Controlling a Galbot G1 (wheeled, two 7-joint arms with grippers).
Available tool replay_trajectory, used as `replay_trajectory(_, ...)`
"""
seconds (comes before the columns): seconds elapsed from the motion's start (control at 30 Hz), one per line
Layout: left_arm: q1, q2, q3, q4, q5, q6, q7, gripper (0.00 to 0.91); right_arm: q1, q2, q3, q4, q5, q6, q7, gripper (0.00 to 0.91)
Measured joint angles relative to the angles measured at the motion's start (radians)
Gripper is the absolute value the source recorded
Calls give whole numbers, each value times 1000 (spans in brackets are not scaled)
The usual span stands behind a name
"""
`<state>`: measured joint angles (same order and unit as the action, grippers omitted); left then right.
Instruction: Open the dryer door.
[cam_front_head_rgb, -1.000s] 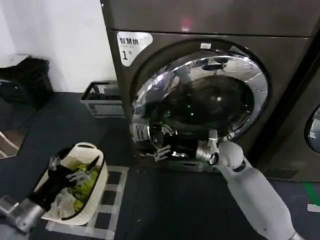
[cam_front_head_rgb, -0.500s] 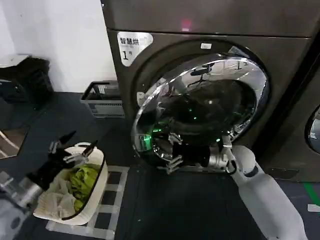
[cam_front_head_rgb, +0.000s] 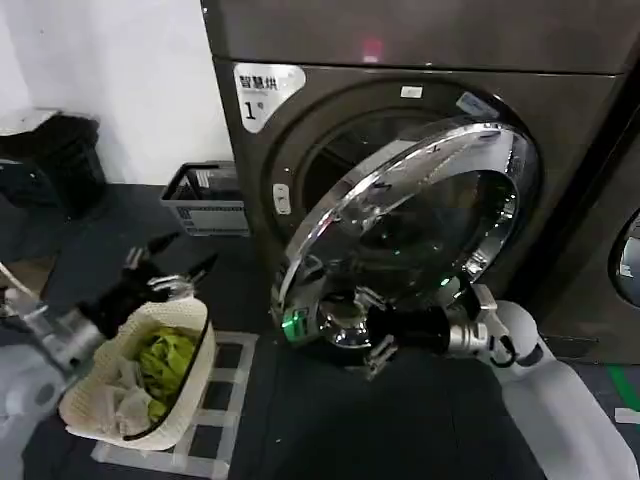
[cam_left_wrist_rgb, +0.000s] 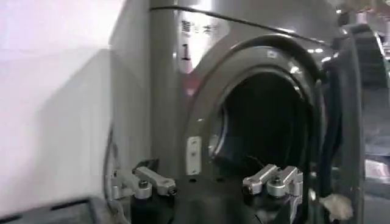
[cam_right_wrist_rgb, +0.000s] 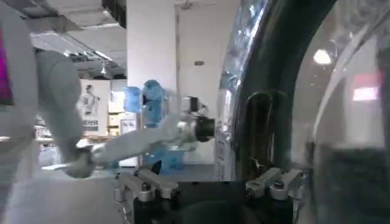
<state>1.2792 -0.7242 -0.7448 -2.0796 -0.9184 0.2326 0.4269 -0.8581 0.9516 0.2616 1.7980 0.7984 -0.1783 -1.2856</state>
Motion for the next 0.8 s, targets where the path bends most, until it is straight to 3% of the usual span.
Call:
replay_trajectory(0.33, -148, 98, 194, 1, -55, 45, 51, 907, -96, -29, 131, 15, -11, 3, -34, 907)
replay_trajectory(0.63, -247, 130, 349, 20, -84, 31, 84, 907, -249, -9, 364, 15, -72, 16, -52, 907)
replay_trajectory(0.8, -297, 129, 417, 21, -89, 34, 98, 907, -319, 6, 487, 31, -69, 18, -27, 907)
